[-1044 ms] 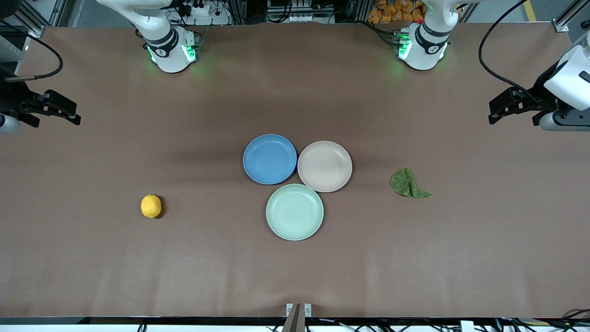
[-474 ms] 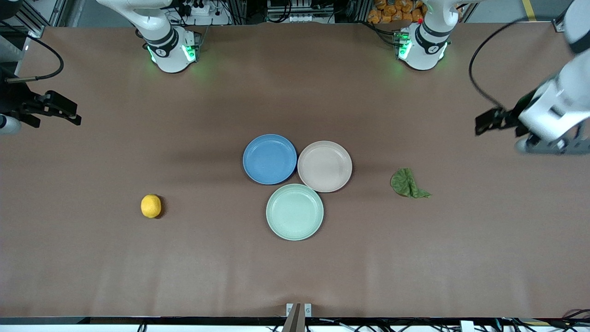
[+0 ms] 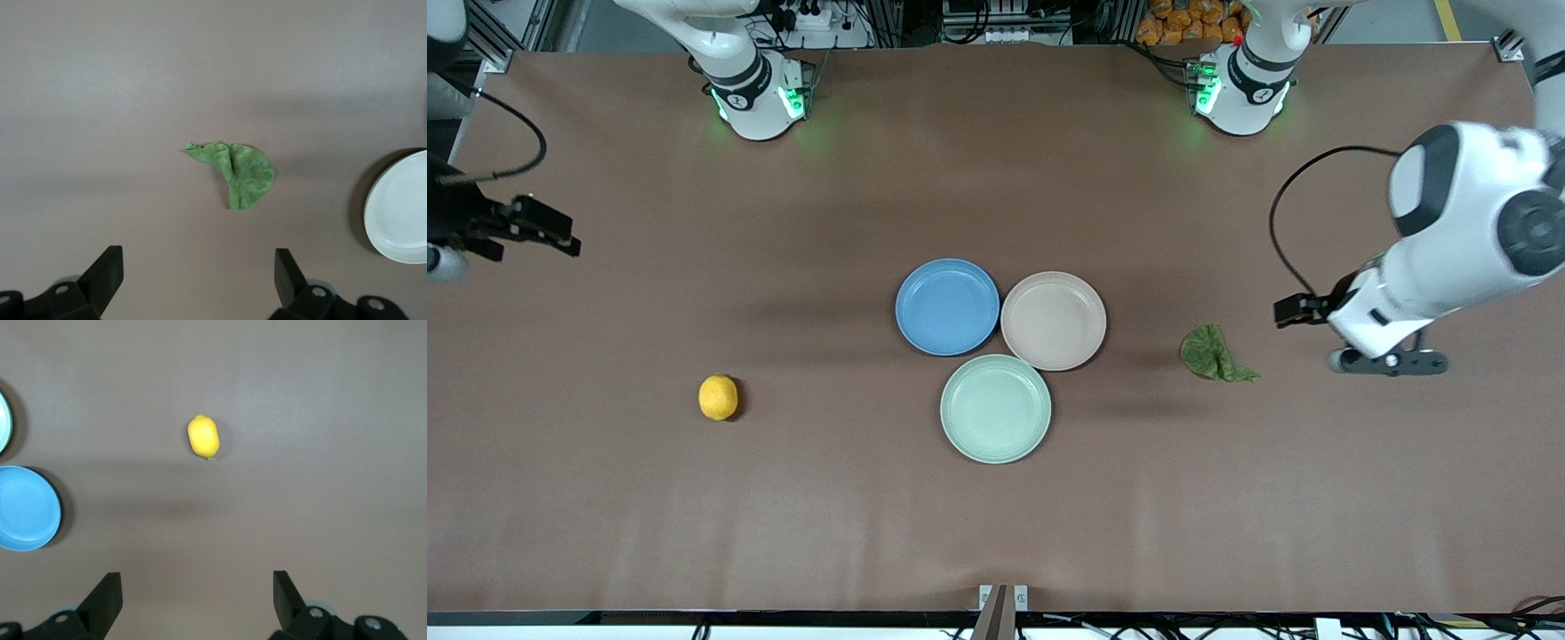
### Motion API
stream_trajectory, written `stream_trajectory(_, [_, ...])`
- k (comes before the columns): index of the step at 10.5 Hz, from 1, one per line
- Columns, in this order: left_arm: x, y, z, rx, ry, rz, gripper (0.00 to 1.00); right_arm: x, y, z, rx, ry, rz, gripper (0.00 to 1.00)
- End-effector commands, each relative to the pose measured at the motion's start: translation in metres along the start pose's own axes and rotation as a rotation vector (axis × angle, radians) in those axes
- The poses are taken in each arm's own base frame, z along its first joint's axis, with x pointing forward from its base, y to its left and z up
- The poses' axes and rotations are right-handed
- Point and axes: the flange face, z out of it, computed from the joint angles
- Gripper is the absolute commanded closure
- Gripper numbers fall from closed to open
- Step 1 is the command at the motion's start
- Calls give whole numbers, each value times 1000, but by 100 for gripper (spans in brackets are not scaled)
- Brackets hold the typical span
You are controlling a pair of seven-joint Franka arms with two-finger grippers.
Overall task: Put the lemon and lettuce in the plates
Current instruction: 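Reach the left gripper to the lettuce while the right gripper reaches the lemon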
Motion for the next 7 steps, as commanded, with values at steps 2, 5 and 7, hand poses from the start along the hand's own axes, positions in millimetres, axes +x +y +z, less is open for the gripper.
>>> stream_trajectory(2, [-8,10,75,2,-2,-30,0,34,15,51,15,-39,16,0])
stream_trajectory(5, [-23,10,130,-8,29,-57,0,57,17,99,18,-67,12,0])
stream_trajectory(7, [-23,20,152,-13,30,-61,0,68,17,132,20,-73,9,0])
